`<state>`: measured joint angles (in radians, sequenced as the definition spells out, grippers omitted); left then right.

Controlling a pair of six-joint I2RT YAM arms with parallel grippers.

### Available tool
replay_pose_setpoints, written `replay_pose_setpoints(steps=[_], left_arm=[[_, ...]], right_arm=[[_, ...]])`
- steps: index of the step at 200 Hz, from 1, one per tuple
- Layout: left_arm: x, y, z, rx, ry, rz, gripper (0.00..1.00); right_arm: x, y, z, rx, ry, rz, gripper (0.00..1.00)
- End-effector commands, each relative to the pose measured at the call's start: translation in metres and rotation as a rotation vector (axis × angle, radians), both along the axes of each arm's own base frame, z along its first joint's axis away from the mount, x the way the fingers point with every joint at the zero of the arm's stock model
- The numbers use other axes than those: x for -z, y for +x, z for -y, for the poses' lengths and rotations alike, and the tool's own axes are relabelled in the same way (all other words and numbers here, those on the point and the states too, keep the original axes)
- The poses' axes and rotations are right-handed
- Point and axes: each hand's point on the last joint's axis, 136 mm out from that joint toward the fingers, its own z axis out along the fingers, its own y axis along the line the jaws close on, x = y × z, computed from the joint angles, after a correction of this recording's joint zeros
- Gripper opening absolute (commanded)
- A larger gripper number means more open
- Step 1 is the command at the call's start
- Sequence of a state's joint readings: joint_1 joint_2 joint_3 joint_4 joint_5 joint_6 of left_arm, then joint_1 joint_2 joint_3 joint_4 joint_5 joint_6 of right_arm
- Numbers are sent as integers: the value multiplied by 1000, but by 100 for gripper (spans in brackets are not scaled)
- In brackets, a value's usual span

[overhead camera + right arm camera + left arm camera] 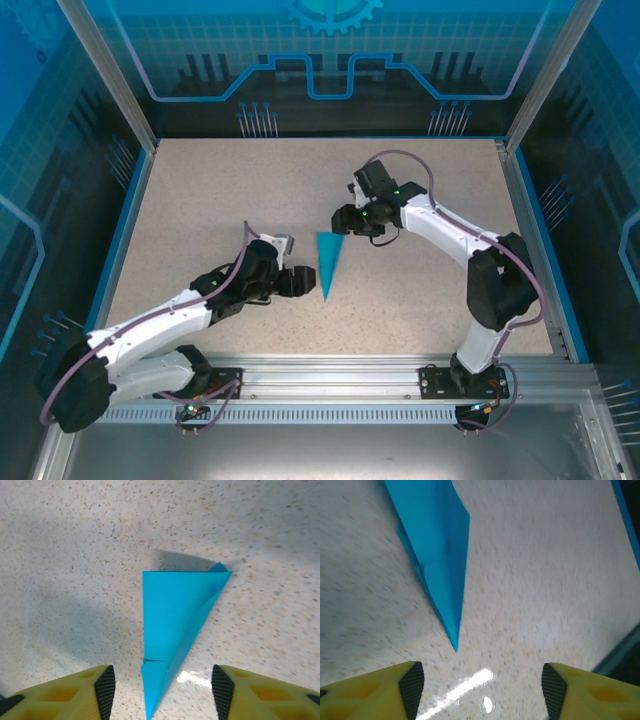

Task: Fold a paper plane with a square sheet of paper (fold left side to right side)
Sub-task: Turn over the paper plane at the center of the table.

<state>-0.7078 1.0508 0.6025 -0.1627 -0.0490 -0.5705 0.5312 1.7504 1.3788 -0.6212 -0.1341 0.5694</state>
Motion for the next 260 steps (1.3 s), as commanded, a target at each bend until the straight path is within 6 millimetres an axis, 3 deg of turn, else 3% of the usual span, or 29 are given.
replay_pose_setpoints(steps=[1, 36, 49, 65, 82, 102, 134, 170, 192, 216, 260], left_arm=[[-3, 14, -43, -182, 145, 63, 76], [-9, 16, -49, -205, 160, 76, 79], [-8, 15, -49, -201, 162, 70, 79], [-6, 14, -51, -205, 167, 65, 80], [-6, 13, -50, -202, 165, 63, 80], [-6, 14, -49, -198, 168, 65, 80], [-6, 14, -49, -195, 171, 60, 80], [-8, 15, -54, -220, 184, 66, 81], [-11, 15, -57, -233, 187, 75, 81], [-12, 14, -62, -241, 207, 80, 82], [-10, 13, -64, -243, 215, 74, 83]], right_arm=[[27, -32, 4, -21, -160, -87, 63], [57, -39, -10, -23, -230, -156, 66], [66, -41, -13, -16, -242, -177, 62], [73, -43, -19, -23, -230, -203, 49], [72, -44, -24, -34, -210, -206, 25], [57, -41, -25, -52, -180, -160, 0], [34, -44, -22, -108, -62, -96, 0], [-13, -48, -46, -209, 243, -25, 0], [-29, -50, -53, -265, 299, 16, 0], [-7, -49, -40, -232, 293, -32, 0], [80, -44, 8, -93, 229, -190, 2]])
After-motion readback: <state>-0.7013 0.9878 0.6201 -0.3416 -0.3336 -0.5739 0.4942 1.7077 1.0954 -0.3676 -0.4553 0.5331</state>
